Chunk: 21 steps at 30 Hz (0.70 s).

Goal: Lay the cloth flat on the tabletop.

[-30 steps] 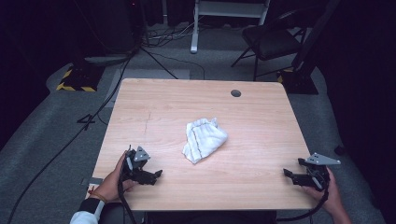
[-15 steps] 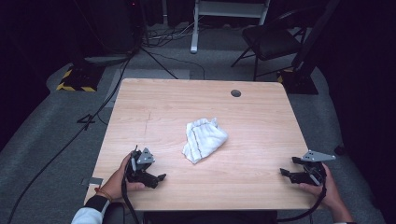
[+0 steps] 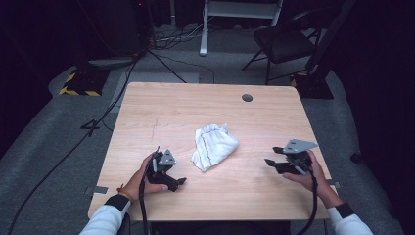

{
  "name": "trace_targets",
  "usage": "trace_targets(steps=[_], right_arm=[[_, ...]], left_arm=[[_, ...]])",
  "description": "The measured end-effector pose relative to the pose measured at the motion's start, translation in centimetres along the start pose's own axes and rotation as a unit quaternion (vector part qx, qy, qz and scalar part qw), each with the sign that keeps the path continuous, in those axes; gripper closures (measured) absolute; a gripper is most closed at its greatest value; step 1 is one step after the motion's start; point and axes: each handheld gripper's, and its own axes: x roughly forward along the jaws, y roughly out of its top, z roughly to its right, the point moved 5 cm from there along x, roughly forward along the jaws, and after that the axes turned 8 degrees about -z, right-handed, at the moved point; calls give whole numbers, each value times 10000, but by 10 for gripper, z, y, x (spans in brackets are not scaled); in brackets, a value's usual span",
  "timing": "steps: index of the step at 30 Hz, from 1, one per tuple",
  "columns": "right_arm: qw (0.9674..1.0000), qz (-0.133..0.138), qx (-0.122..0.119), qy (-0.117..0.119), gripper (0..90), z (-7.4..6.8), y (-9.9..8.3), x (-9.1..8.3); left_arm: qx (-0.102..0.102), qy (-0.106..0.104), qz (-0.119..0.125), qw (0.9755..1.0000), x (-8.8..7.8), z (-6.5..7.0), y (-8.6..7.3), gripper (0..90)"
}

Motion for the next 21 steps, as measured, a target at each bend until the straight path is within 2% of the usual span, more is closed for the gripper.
trace_targets(steps=[3, 4, 5, 6, 10, 13, 16, 21], right_arm=[[9995, 83, -235, 180, 442, -19, 31, 20], [9992, 120, -298, 217, 450, -25, 39, 26], [9992, 120, -298, 217, 450, -25, 39, 26], [9986, 104, -421, 311, 455, -37, 51, 40], [9973, 136, -559, 456, 477, -53, 70, 62], [9967, 107, -641, 490, 478, -61, 80, 73], [9964, 159, -605, 581, 479, -67, 89, 84], [9965, 164, -564, 587, 470, -73, 98, 99]], left_arm=[[-23, 3, 34, 10000, 5, -1, 8, 101], [-11, -4, 64, 10000, 9, -2, 15, 122], [-11, -4, 64, 10000, 9, -2, 15, 134], [-15, 1, 89, 10000, 13, -4, 22, 146], [-5, 7, 132, 9999, 19, -8, 31, 192], [-62, 45, 187, 9998, 21, -11, 36, 256], [-47, 49, 214, 9997, 24, -13, 41, 301], [130, -77, 296, 9994, 27, -12, 48, 485]])
